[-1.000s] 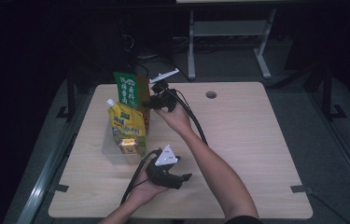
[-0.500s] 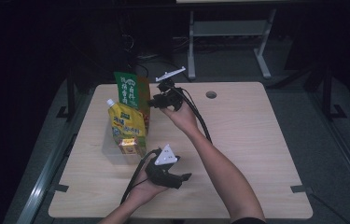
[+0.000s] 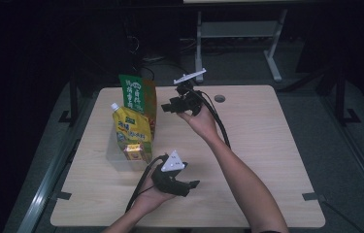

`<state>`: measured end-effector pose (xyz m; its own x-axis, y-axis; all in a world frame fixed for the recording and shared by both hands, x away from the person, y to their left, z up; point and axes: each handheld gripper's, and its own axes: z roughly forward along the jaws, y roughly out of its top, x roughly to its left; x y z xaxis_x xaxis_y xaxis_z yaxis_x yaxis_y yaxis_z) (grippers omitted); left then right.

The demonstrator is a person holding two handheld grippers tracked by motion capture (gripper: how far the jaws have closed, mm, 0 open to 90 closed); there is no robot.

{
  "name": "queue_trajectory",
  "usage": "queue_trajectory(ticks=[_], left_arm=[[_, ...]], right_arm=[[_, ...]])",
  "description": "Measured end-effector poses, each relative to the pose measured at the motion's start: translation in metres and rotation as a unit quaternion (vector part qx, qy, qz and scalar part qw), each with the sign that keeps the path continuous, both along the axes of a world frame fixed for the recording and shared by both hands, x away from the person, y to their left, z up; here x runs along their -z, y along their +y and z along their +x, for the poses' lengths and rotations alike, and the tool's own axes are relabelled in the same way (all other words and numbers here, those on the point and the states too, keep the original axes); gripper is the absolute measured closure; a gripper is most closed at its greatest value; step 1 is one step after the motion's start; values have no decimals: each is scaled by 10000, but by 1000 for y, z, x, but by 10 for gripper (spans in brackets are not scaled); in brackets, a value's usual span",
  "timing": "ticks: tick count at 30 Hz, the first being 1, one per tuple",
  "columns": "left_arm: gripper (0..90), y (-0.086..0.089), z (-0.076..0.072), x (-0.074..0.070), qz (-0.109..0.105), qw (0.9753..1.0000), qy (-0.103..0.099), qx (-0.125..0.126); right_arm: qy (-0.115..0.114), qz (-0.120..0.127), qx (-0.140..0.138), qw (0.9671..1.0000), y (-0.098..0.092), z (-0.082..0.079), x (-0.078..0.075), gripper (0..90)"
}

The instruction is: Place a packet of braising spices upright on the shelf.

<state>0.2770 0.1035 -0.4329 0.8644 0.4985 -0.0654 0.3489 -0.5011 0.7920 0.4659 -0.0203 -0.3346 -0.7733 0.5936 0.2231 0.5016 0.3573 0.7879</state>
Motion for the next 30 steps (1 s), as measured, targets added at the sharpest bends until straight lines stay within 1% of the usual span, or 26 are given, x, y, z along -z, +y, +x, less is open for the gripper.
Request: queue_trajectory(ticks=[1,3,6,14,15,18,19,20,21,23,24,25,29,30], left_arm=[[257,0,0,0,9,10000,6,6],[257,0,0,0,26,10000,6,18],[256,1,0,0,75,10000,-4,48],[256,2,1,1,49,10000,8,18],[255,2,1,1,54,10000,12,16],[255,3,1,1,48,10000,0,4],[255,3,2,1,45,10000,5,1],[254,3,2,1,45,10000,5,1],[254,3,2,1,45,10000,8,-5],[254,4,2,1,68,10000,12,-4],[254,4,2,2,68,10000,8,-6],[253,4,2,2,66,10000,5,-12],[253,4,1,1,56,10000,9,-27],[253,4,1,2,52,10000,13,-34]], right_arm=[[-36,11,-13,10000,-4,-1,0,484],[-30,20,-28,10000,-10,-3,-1,468],[21,40,-15,10000,-18,-7,-2,458],[38,47,55,10000,-42,-18,-3,438],[73,69,86,9999,-45,-19,-4,438],[80,67,100,9999,-54,-23,-2,433],[130,87,103,9998,-58,-25,-2,431],[130,87,103,9998,-58,-25,-2,431],[120,124,134,9998,-64,-28,-2,430],[124,91,189,9997,-74,-34,0,425],[157,94,212,9996,-79,-36,1,421],[198,151,244,9994,-83,-39,2,422],[213,129,341,9991,-100,-47,7,417],[258,141,380,9988,-103,-50,7,414]])
